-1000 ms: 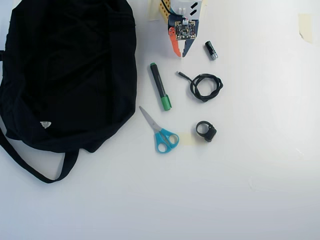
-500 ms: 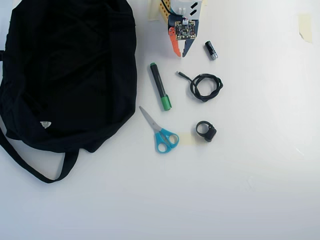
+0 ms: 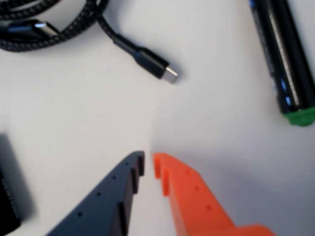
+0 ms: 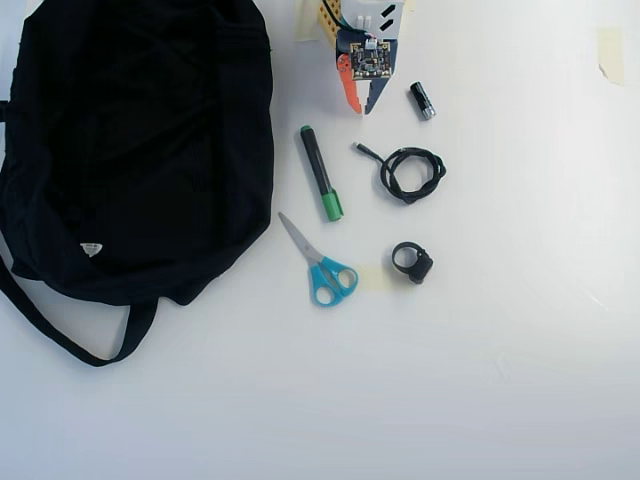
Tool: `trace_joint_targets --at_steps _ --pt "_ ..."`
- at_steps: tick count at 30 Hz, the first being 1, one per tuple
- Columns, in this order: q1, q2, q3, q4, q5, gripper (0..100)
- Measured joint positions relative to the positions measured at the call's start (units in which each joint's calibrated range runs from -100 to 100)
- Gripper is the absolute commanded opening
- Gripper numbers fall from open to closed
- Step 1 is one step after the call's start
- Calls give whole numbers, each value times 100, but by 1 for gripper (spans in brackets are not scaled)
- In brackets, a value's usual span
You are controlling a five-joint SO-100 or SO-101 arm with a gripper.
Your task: Put the bike light into the black bag
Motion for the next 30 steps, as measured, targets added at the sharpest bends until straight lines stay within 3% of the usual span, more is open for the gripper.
trace_joint_targets --at_steps 8,11,16,26,30 --pt "0 0 -24 -34 34 2" --pt "0 141 -181 -558 34 2" --pt "0 1353 -605 -2258 34 2" --pt "-272 4782 -2720 -6621 5 2" --pt "-434 6202 -3970 -7402 5 2"
